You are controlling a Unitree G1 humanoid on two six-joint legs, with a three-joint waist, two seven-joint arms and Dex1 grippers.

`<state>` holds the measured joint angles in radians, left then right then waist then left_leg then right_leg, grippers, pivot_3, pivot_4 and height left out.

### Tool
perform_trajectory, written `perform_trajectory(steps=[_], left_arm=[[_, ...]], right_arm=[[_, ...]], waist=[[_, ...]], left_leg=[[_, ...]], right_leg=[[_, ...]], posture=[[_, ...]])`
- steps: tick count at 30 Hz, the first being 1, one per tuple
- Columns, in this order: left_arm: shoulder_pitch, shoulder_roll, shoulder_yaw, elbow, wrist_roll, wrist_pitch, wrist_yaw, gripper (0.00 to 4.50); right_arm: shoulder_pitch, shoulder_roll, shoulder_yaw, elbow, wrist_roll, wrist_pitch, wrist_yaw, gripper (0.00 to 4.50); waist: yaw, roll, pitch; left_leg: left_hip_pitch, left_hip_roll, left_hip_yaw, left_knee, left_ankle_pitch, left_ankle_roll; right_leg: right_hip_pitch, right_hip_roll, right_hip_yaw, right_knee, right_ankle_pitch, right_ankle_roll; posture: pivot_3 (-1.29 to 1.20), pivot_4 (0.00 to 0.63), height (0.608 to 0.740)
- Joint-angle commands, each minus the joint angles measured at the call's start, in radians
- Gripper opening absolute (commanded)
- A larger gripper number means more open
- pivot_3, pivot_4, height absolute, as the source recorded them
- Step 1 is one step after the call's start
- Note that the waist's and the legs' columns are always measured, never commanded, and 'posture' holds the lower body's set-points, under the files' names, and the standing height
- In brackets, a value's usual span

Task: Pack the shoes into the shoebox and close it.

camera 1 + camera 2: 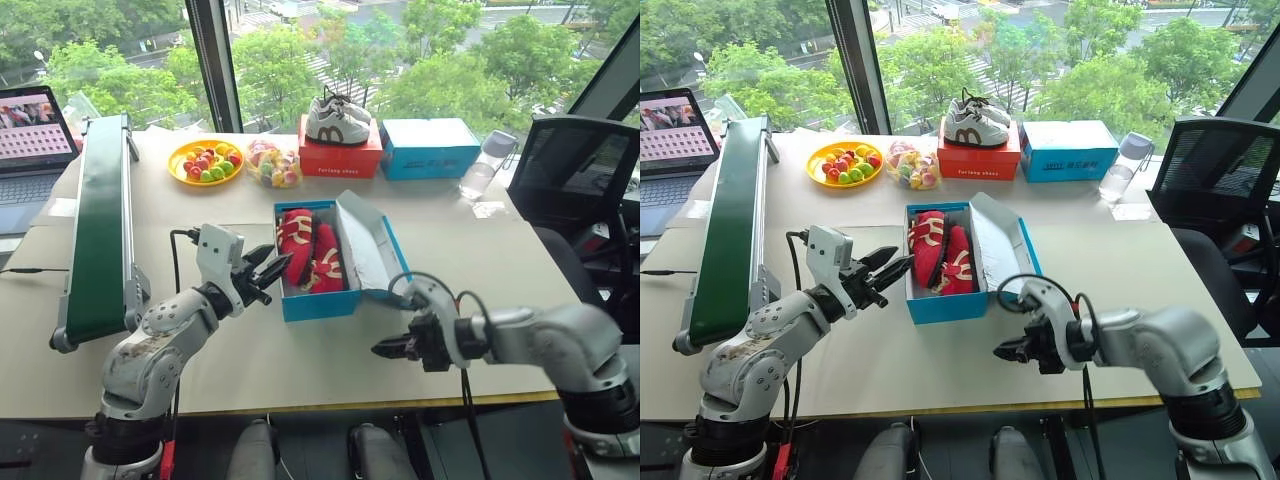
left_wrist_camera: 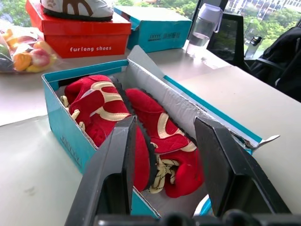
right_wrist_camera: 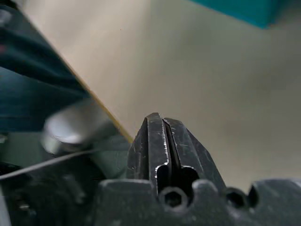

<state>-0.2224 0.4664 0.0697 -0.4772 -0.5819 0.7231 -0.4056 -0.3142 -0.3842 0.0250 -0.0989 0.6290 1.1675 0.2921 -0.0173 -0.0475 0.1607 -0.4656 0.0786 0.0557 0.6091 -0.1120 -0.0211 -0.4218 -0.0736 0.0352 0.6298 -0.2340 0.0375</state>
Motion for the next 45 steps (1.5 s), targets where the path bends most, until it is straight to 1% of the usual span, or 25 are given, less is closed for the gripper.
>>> perform_trajectory(steps=[1,5,9,12,15,19,21,23,24,25,27,29,31,32,34,36,39,41,43,45], left_arm=[[0.058,0.092,0.040,-0.058,-0.001,-0.053,-0.116,2.07],[0.100,0.156,0.075,-0.039,0.006,-0.086,-0.177,2.07],[0.145,0.219,0.130,0.012,0.045,-0.160,-0.244,2.07],[0.158,0.241,0.159,0.040,0.056,-0.191,-0.271,2.07],[0.160,0.251,0.172,0.059,0.066,-0.204,-0.282,2.07],[0.157,0.243,0.176,0.060,0.071,-0.206,-0.277,2.07],[0.157,0.242,0.178,0.061,0.072,-0.206,-0.274,2.07],[0.159,0.243,0.185,0.060,0.071,-0.205,-0.272,2.07],[0.160,0.243,0.189,0.060,0.069,-0.203,-0.271,2.07],[0.161,0.244,0.193,0.058,0.068,-0.201,-0.270,2.07],[0.163,0.243,0.196,0.055,0.067,-0.197,-0.265,2.07],[0.162,0.241,0.198,0.051,0.067,-0.193,-0.260,2.07],[0.161,0.239,0.199,0.048,0.067,-0.190,-0.255,2.07],[0.161,0.238,0.199,0.047,0.066,-0.188,-0.253,2.07],[0.158,0.236,0.199,0.047,0.067,-0.186,-0.245,2.07],[0.155,0.233,0.197,0.046,0.068,-0.184,-0.236,2.07],[0.151,0.229,0.195,0.045,0.067,-0.181,-0.227,2.07],[0.149,0.225,0.188,0.044,0.068,-0.180,-0.222,2.07],[0.150,0.220,0.178,0.039,0.072,-0.180,-0.216,2.07],[0.147,0.216,0.174,0.036,0.071,-0.178,-0.212,2.07]], right_arm=[[-0.018,0.105,-0.194,0.115,-0.071,-0.100,-0.204,0.03],[-0.027,0.178,-0.288,0.143,-0.073,-0.137,-0.285,0.03],[-0.048,0.268,-0.398,0.159,-0.052,-0.238,-0.374,0.03],[-0.058,0.319,-0.446,0.158,-0.041,-0.302,-0.421,0.03],[-0.078,0.391,-0.521,0.165,0.013,-0.385,-0.461,0.03],[-0.115,0.448,-0.572,0.148,0.096,-0.455,-0.425,0.03],[-0.139,0.472,-0.584,0.111,0.168,-0.472,-0.386,0.03],[-0.167,0.497,-0.599,0.052,0.272,-0.487,-0.343,0.03],[-0.183,0.509,-0.610,0.020,0.343,-0.490,-0.326,0.03],[-0.191,0.511,-0.605,-0.013,0.395,-0.483,-0.309,0.03],[-0.187,0.477,-0.552,-0.073,0.452,-0.442,-0.234,0.03],[-0.180,0.430,-0.487,-0.119,0.477,-0.402,-0.165,0.03],[-0.185,0.368,-0.383,-0.192,0.476,-0.361,-0.069,0.03],[-0.192,0.322,-0.304,-0.236,0.453,-0.333,-0.015,0.03],[-0.212,0.218,-0.114,-0.294,0.354,-0.294,0.079,0.03],[-0.242,0.157,-0.002,-0.268,0.251,-0.313,0.114,0.03],[-0.320,0.149,0.070,-0.127,0.111,-0.384,0.107,0.03],[-0.397,0.162,0.112,0.023,0.000,-0.452,0.106,0.03],[-0.505,0.187,0.153,0.263,-0.143,-0.575,0.088,0.03],[-0.576,0.211,0.168,0.434,-0.230,-0.668,0.085,0.03]], waist=[[-0.001,0.000,0.000],[0.009,0.001,-0.001],[0.012,0.003,-0.002],[0.011,0.005,-0.002],[0.009,0.005,-0.002],[0.001,0.007,-0.001],[-0.005,0.008,-0.001],[-0.011,0.008,-0.001],[-0.012,0.009,0.000],[-0.012,0.010,0.000],[-0.014,0.011,0.001],[-0.017,0.011,0.001],[-0.021,0.011,0.001],[-0.021,0.012,0.001],[-0.023,0.012,0.001],[-0.027,0.012,0.001],[-0.025,0.012,0.001],[-0.023,0.012,0.001],[-0.023,0.012,0.001],[-0.021,0.012,0.001]], left_leg=[[0.000,0.000,0.000,0.000,0.000,-0.001],[0.000,0.000,0.002,0.000,-0.003,-0.005],[0.002,0.001,0.004,-0.001,-0.004,-0.006],[0.001,0.002,0.005,-0.002,-0.004,-0.006],[0.001,0.003,0.005,-0.003,-0.004,-0.006],[-0.004,0.004,0.006,-0.004,-0.004,-0.006],[-0.004,0.004,0.006,-0.004,-0.003,-0.006],[-0.004,0.004,0.006,-0.004,-0.003,-0.005],[-0.003,0.004,0.006,-0.004,0.001,0.001],[-0.003,0.004,0.005,-0.004,0.001,0.001],[-0.004,0.004,0.005,-0.005,0.000,0.001],[-0.003,0.004,0.005,-0.005,0.000,0.000],[-0.003,0.004,0.005,-0.005,0.000,0.000],[-0.003,0.004,0.005,-0.005,0.000,0.000],[-0.003,0.004,0.005,-0.005,-0.001,-0.001],[-0.002,0.004,0.006,-0.005,-0.001,-0.002],[0.000,0.005,0.006,-0.006,-0.002,-0.003],[-0.001,0.004,0.006,-0.005,-0.003,-0.005],[-0.002,0.004,0.006,-0.003,-0.003,-0.005],[-0.002,0.004,0.006,-0.002,-0.003,-0.005]], right_leg=[[0.000,0.000,0.000,0.000,0.000,0.000],[-0.001,-0.002,-0.001,-0.001,0.000,-0.004],[-0.002,-0.004,-0.003,-0.005,0.002,-0.005],[-0.003,-0.005,-0.003,-0.005,0.002,-0.004],[-0.004,-0.004,-0.004,-0.005,0.002,-0.006],[-0.004,-0.003,-0.004,-0.004,0.003,-0.007],[-0.004,-0.003,-0.004,-0.003,0.001,-0.005],[-0.004,-0.002,-0.004,-0.002,0.002,-0.001],[-0.004,-0.002,-0.004,-0.001,0.002,-0.001],[-0.004,-0.002,-0.004,-0.001,0.001,-0.001],[-0.005,-0.002,-0.004,-0.001,0.001,-0.001],[-0.005,-0.002,-0.004,0.000,0.000,-0.001],[-0.004,-0.002,-0.004,-0.001,0.000,-0.001],[-0.004,-0.002,-0.004,-0.001,0.000,-0.001],[-0.005,-0.003,-0.004,0.000,-0.001,-0.003],[-0.005,-0.003,-0.004,0.000,-0.003,-0.008],[-0.004,-0.002,-0.004,0.001,-0.004,-0.010],[-0.004,-0.002,-0.004,0.001,-0.004,-0.009],[-0.004,-0.003,-0.004,0.000,-0.003,-0.008],[-0.004,-0.002,-0.004,0.000,-0.001,-0.005]], posture=[[0.00,0.150,0.735],[0.00,0.150,0.735],[0.00,0.150,0.735],[0.00,0.150,0.735],[0.00,0.150,0.735],[0.00,0.150,0.735],[0.00,0.150,0.735],[0.00,0.150,0.735],[0.00,0.150,0.735],[0.00,0.150,0.735],[0.00,0.150,0.735],[0.00,0.150,0.735],[0.00,0.150,0.735],[0.00,0.150,0.735],[0.00,0.150,0.735],[0.00,0.150,0.735],[0.00,0.150,0.735],[0.00,0.150,0.735],[0.00,0.150,0.735],[0.00,0.150,0.735]])
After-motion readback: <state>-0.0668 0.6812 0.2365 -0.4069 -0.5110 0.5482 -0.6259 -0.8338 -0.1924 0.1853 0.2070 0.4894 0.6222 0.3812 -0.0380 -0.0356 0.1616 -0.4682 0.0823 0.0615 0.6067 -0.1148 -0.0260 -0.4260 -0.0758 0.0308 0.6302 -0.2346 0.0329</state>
